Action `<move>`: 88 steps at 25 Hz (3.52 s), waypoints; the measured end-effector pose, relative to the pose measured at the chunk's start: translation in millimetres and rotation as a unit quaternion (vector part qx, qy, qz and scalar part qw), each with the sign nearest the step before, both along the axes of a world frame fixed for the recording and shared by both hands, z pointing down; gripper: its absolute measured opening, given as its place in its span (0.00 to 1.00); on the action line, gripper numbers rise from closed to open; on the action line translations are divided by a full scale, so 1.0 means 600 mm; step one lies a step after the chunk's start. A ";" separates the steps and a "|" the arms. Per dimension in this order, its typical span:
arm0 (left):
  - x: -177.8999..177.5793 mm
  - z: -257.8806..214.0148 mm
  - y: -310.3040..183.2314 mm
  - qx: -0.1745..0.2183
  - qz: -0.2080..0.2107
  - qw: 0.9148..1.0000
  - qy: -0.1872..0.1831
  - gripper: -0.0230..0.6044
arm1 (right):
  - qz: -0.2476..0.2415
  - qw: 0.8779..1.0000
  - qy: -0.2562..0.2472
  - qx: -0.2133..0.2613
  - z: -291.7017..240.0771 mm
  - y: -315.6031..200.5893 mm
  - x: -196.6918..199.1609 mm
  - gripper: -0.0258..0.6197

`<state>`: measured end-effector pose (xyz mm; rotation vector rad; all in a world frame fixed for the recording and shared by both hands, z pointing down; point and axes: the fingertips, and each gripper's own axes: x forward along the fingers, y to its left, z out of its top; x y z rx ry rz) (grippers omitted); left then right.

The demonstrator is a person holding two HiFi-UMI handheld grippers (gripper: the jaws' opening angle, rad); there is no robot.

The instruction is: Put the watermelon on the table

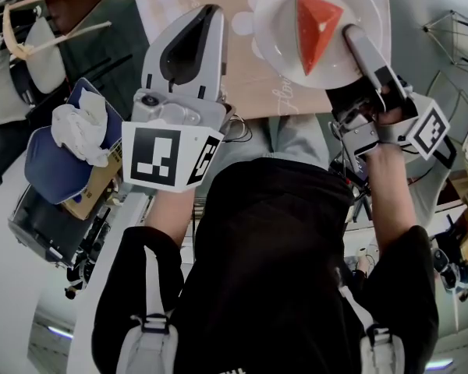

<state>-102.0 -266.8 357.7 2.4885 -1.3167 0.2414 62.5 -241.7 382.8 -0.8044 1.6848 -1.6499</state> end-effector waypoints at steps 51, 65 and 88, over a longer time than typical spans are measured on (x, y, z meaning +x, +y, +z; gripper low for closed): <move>-0.006 0.227 0.009 -0.069 -0.020 0.997 -0.028 0.06 | -0.068 0.997 0.012 -0.031 0.313 0.008 -0.025 0.09; -0.022 0.278 0.010 -0.091 -0.034 0.995 -0.023 0.06 | -0.078 0.994 0.028 -0.069 0.385 0.003 -0.054 0.09; -0.034 0.284 0.002 -0.098 -0.026 0.995 -0.016 0.06 | -0.080 0.977 0.117 -0.158 0.426 0.004 -0.076 0.09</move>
